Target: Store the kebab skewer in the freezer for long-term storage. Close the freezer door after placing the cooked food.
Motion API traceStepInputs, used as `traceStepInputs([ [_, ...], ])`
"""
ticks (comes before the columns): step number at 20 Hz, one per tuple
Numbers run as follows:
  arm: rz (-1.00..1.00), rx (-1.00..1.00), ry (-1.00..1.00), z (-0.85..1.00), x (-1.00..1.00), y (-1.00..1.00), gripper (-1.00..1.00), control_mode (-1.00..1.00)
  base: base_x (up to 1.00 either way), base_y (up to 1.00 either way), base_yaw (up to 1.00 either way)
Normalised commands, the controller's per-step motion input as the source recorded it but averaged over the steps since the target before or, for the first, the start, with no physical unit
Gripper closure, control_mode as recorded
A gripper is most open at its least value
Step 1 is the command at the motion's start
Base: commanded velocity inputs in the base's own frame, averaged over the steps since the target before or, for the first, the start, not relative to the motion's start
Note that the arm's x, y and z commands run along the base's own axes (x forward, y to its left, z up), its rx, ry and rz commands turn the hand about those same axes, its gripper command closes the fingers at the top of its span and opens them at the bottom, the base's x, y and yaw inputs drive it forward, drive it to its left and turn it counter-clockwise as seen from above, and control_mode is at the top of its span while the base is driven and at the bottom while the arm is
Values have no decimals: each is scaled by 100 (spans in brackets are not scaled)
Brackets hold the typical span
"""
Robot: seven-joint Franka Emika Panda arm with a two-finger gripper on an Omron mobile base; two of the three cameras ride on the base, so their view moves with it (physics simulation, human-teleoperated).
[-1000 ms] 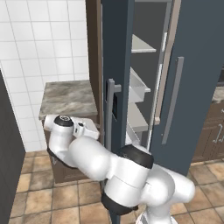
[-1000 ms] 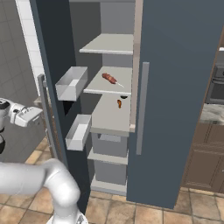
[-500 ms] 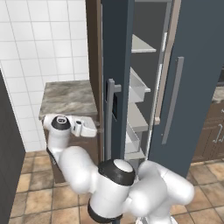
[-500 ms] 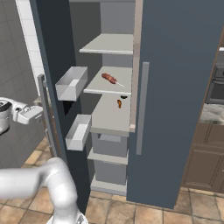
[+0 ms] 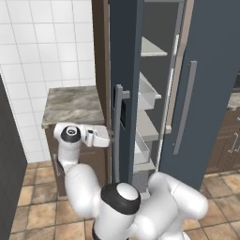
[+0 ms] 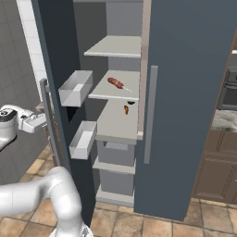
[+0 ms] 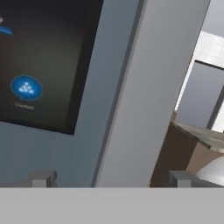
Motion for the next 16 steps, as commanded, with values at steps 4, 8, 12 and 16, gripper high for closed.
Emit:
traceStepInputs([
  [4, 0, 0, 0, 7, -19, -67, -100, -100, 0, 0, 0],
  [8, 0, 0, 0, 15, -15, -75, -100, -100, 0, 0, 0],
  [12, 0, 5, 0, 21, -6, -89, -100, -100, 0, 0, 0],
  [16, 5, 10, 0, 22, 0, -100, -100, -100, 0, 0, 0],
])
